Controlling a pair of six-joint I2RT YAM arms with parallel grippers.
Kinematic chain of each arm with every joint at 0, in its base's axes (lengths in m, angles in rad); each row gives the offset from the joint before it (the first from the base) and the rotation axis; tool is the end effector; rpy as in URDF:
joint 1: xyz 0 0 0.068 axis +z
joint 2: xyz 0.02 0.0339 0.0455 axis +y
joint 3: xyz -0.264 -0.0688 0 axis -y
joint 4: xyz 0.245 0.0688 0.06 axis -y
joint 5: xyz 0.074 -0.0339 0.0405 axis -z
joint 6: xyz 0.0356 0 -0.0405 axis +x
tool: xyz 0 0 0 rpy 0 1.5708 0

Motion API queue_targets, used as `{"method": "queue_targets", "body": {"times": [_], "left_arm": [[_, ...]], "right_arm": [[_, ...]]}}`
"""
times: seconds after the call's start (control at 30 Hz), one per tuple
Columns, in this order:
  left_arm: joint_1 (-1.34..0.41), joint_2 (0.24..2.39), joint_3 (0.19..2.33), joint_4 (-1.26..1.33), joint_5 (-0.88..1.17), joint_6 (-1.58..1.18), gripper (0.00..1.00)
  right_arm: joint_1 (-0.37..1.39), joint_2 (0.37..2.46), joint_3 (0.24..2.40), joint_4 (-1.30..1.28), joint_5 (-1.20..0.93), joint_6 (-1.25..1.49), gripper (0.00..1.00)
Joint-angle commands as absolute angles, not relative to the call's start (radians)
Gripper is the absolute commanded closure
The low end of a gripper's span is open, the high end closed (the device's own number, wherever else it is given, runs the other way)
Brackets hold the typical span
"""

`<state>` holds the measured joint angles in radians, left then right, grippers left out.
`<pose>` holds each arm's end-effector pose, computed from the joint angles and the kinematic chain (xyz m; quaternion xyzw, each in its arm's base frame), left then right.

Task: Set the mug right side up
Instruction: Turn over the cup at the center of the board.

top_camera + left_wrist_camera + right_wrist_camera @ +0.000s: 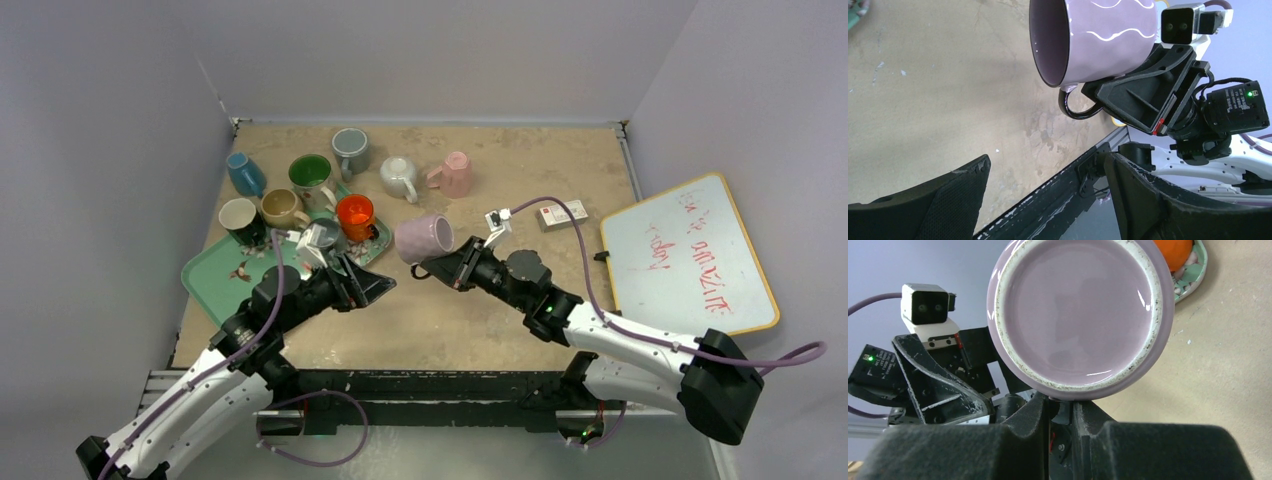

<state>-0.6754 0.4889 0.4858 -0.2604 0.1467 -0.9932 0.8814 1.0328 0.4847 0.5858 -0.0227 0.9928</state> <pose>0.1041 -0.0901 0.2683 -0.0813 0.7888 -0.4884 0.3642 0.1486 0.1815 0.2679 0.0305 0.6930 0.5851 0.4201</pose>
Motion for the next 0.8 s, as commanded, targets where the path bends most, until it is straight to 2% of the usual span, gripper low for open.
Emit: {"method": "queue_targets", "body": {"times": [0.0,0.2,0.4,0.77], "left_arm": [[-0.676,0.488,0.45,-0.095,0.2,-1.019,0.16],[-0.675,0.518,0.407,0.115,0.286,-1.047,0.14],[-0.676,0.531,0.378,0.193,0.287,-1.1,0.16],[-0.675,0.635,0.299,0.549,0.356,-1.175,0.33]], "right_arm": [[0.885,1.004,0.569,0.712,-0.068,1.016,1.0],[0.885,1.008,0.565,0.802,-0.086,1.057,1.0],[0.885,0.999,0.555,0.846,-0.09,1.079,1.0],[0.888,1.013,0.566,0.949,-0.147,1.136,1.0]]}}
